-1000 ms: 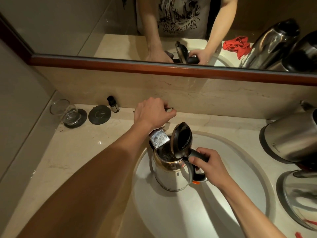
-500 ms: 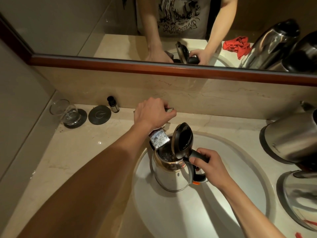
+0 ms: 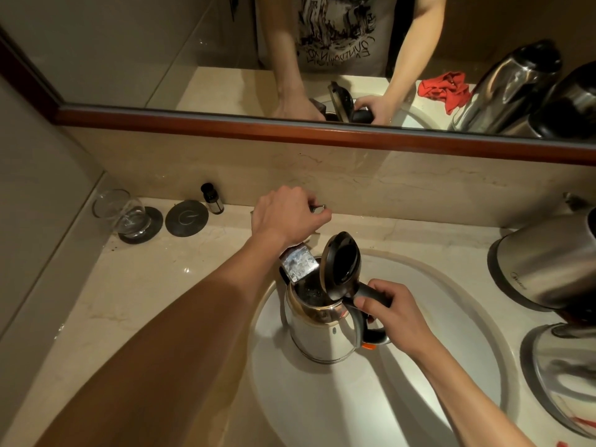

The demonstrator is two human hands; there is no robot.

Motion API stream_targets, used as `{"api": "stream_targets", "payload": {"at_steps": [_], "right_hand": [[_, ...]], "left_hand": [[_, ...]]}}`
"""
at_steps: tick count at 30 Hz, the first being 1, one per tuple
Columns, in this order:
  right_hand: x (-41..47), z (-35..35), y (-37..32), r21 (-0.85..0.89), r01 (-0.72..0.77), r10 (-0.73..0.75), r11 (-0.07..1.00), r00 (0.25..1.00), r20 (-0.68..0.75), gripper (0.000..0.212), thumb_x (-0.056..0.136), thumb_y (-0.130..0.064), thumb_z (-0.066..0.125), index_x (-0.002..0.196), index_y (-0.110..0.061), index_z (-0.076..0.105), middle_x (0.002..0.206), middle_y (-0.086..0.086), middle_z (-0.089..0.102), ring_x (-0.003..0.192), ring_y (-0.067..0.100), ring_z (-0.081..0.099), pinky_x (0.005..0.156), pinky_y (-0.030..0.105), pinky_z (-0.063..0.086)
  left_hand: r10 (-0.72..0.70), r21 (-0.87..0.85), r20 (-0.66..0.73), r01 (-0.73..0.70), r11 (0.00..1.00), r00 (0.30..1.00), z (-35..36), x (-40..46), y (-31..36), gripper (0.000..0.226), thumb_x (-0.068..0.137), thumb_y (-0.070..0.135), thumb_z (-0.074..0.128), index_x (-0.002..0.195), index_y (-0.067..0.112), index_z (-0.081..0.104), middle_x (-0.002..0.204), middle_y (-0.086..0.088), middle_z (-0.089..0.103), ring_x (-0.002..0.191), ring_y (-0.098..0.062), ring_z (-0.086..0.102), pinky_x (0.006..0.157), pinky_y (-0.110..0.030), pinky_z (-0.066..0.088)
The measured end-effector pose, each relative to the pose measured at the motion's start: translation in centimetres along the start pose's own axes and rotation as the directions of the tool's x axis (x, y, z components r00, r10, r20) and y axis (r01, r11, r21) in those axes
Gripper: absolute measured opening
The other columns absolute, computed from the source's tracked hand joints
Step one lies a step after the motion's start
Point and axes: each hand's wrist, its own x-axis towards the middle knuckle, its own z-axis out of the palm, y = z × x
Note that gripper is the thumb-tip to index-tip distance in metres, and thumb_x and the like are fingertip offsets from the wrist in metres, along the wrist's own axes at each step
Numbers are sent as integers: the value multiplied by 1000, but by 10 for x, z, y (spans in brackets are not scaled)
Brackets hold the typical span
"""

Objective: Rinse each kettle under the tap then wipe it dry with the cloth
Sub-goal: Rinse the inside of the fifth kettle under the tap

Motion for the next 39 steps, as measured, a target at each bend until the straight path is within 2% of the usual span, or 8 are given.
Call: {"api": "stream_targets", "payload": {"at_steps": [7, 11, 16, 21, 26, 30, 34, 39], "right_hand": [[-2, -1, -1, -1, -1, 1, 1000, 1000, 0, 60, 66, -51, 69, 72, 8, 59, 65, 27, 56, 60, 26, 56, 65, 41, 45], [2, 0, -4, 1, -6, 6, 1000, 1000, -8, 57, 66, -51, 69, 71, 5, 60, 60, 20, 57, 59, 23, 57, 65, 41, 45], [2, 0, -4, -6, -4, 4, 1000, 1000, -3, 55, 66, -52, 69, 69, 3, 61, 57, 8, 56, 59, 22, 56, 65, 39, 44], [0, 1, -4, -6, 2, -2, 1000, 1000, -5, 55, 67, -52, 69, 69, 3, 60, 61, 20, 57, 60, 23, 56, 65, 40, 45], [-1, 1, -3, -6, -2, 2, 1000, 1000, -4, 56, 66, -52, 68, 69, 3, 59, 58, 6, 56, 60, 22, 56, 65, 38, 44], [-1, 2, -4, 3, -6, 6, 1000, 1000, -6, 56, 66, -52, 69, 69, 3, 59, 58, 8, 55, 60, 24, 55, 65, 39, 43], [1, 3, -5, 1, -5, 5, 1000, 1000, -8, 54, 66, -51, 69, 68, 2, 58, 58, 8, 54, 60, 24, 54, 65, 39, 43], [-1, 3, -4, 0, -8, 8, 1000, 1000, -13, 53, 66, -52, 69, 68, 0, 59, 58, 12, 55, 61, 24, 55, 66, 40, 44]], "left_hand": [[-5, 4, 14, 5, 1000, 1000, -1, -1, 1, 38, 83, 59, 53, 61, 28, 54, 57, 6, 58, 62, -18, 58, 58, -27, 41], [-9, 12, 11, 8, 1000, 1000, -2, -1, 2, 36, 84, 59, 53, 71, 26, 63, 58, 6, 57, 61, -17, 56, 56, -28, 35], [-8, 7, 14, 8, 1000, 1000, -1, -2, 2, 38, 84, 58, 54, 71, 25, 65, 57, 7, 56, 62, -18, 57, 57, -27, 38], [-9, -1, 17, 9, 1000, 1000, -3, -2, 3, 35, 85, 58, 54, 68, 28, 59, 57, 7, 56, 62, -17, 56, 56, -27, 35], [-14, -1, 27, 14, 1000, 1000, -3, -2, 3, 37, 85, 58, 54, 76, 25, 68, 59, 7, 58, 65, -18, 59, 60, -28, 40], [-11, 10, 27, 11, 1000, 1000, -3, -2, 4, 38, 85, 56, 54, 75, 23, 68, 59, 7, 58, 66, -18, 59, 59, -28, 39], [-9, 0, 28, 9, 1000, 1000, -2, -1, 3, 38, 86, 58, 54, 76, 24, 68, 59, 7, 58, 66, -18, 60, 65, -30, 49], [-1, -8, 30, 1, 1000, 1000, -2, -1, 3, 37, 86, 59, 53, 79, 26, 69, 59, 7, 59, 66, -17, 61, 68, -30, 51]]}}
